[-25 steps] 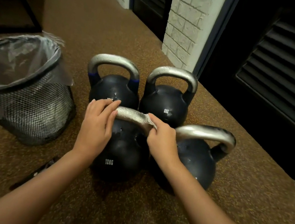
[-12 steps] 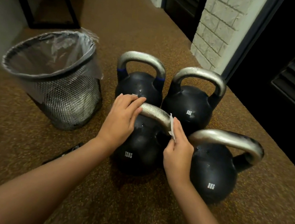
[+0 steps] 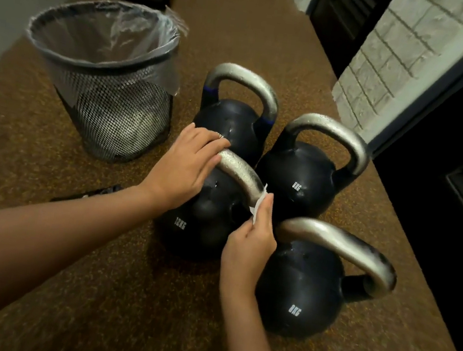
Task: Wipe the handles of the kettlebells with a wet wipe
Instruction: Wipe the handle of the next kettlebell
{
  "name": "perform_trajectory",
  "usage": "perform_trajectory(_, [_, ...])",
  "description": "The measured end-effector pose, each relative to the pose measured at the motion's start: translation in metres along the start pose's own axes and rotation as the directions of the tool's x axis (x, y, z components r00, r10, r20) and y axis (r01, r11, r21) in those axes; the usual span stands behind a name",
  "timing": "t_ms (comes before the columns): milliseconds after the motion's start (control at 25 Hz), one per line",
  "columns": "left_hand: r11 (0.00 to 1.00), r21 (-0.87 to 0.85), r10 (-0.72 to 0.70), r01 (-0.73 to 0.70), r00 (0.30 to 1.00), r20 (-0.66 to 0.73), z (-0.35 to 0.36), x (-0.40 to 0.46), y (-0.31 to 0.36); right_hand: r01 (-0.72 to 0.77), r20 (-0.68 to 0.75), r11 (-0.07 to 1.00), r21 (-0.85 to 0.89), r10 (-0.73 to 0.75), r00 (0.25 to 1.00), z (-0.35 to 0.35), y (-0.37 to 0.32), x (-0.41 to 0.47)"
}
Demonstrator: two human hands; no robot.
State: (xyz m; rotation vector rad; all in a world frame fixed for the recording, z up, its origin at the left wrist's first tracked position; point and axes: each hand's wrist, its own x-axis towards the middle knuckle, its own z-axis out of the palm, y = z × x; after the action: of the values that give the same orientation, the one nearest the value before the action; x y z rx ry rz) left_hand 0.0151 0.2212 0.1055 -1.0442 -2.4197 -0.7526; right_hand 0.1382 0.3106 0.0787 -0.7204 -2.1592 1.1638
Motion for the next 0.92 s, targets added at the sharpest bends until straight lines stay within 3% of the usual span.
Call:
perform_trajectory(80, [1.000, -0.002, 0.011, -0.011, 1.000, -0.016, 0.001, -0.001, 0.000, 0.115, 0.000, 0.993, -0.038, -0.115, 0.993, -0.003, 0.004, 0.013])
perform_trajectory(120, [1.000, -0.005, 0.018, -0.018, 1.000, -0.024, 0.002, -0.001, 0.000, 0.183, 0.102, 0.977, -0.107, -0.172, 0.980, -0.003, 0.010, 0.021])
perform_trajectory(160, [1.000, -0.013, 0.024, -0.025, 0.999, -0.032, 0.003, -0.001, -0.001, 0.207, 0.271, 0.961, -0.182, -0.154, 0.950, -0.003, 0.016, 0.030])
perform_trajectory(200, [0.999, -0.021, 0.028, -0.029, 0.999, -0.042, 0.003, -0.001, -0.002, 0.165, 0.330, 0.964, -0.209, -0.090, 0.940, -0.002, 0.020, 0.034])
perform_trajectory(280, [0.999, -0.025, 0.029, -0.031, 0.998, -0.061, 0.004, -0.001, -0.005, 0.102, 0.062, 0.984, -0.144, -0.094, 0.994, 0.005, 0.012, 0.020])
perform_trajectory(360, [0.999, -0.022, 0.035, -0.036, 0.997, -0.062, 0.006, -0.002, -0.006, 0.132, -0.131, 0.985, -0.113, -0.147, 0.981, 0.010, -0.003, 0.001])
perform_trajectory(440, [0.999, -0.031, 0.038, -0.040, 0.998, -0.058, 0.006, -0.003, -0.005, 0.233, -0.129, 0.965, -0.123, -0.248, 0.960, 0.013, 0.002, -0.007])
perform_trajectory(600, [0.997, -0.062, 0.034, -0.038, 0.998, -0.057, 0.005, -0.003, -0.006, 0.012, -0.087, 0.999, -0.031, -0.015, 0.996, 0.003, -0.001, 0.023])
perform_trajectory(720, [0.998, -0.061, 0.024, -0.026, 0.999, -0.039, 0.002, -0.003, -0.003, 0.070, 0.049, 0.993, -0.099, -0.065, 0.997, -0.013, -0.013, 0.050])
perform_trajectory(840, [0.998, -0.055, 0.036, -0.037, 0.999, -0.027, 0.002, -0.003, -0.004, 0.182, 0.029, 0.976, -0.119, -0.180, 0.983, -0.018, -0.006, 0.036])
perform_trajectory(920, [0.998, -0.050, 0.046, -0.047, 0.998, -0.033, 0.002, -0.002, -0.005, 0.075, -0.015, 0.993, -0.088, -0.076, 0.997, -0.012, 0.005, 0.013])
